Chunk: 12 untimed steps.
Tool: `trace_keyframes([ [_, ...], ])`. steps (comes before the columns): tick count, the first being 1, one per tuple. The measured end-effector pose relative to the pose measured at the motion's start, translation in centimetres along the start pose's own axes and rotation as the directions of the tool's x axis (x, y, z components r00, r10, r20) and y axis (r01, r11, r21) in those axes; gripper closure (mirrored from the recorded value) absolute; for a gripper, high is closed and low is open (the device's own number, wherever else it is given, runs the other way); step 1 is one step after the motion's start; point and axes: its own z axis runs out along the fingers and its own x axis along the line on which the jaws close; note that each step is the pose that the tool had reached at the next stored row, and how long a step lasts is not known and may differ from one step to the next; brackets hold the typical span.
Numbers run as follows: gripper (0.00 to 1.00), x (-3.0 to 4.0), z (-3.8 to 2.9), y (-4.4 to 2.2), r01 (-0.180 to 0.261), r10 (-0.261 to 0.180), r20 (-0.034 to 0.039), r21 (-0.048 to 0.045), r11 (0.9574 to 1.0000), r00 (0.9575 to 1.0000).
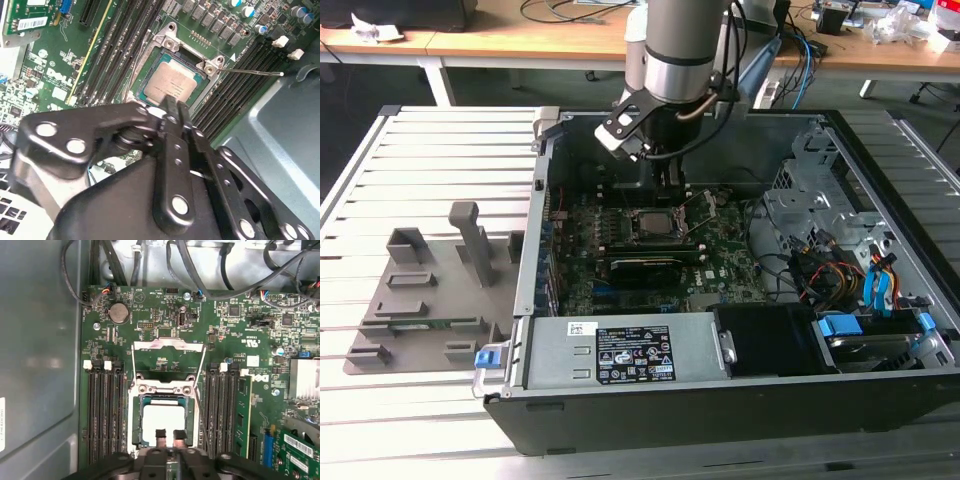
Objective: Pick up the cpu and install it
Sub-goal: 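Place the cpu into insertion slot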
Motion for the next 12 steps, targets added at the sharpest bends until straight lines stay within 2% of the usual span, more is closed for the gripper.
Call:
trace_keyframes([
  [1,0.89,0.02,-0.26,0.0,0.0,0.0,0.0016,0.0,1.0,1.0],
  [4,0.89,0.05,-0.87,0.0,0.0,0.0,0.0054,0.0002,1.0,1.0],
  [8,0.89,0.06,-2.33,0.0,0.0,0.0,0.014,0.0003,1.0,0.9999],
  [12,0.89,0.09,-3.99,0.0,0.0,0.0,0.0255,0.0007,1.0,0.9997],
])
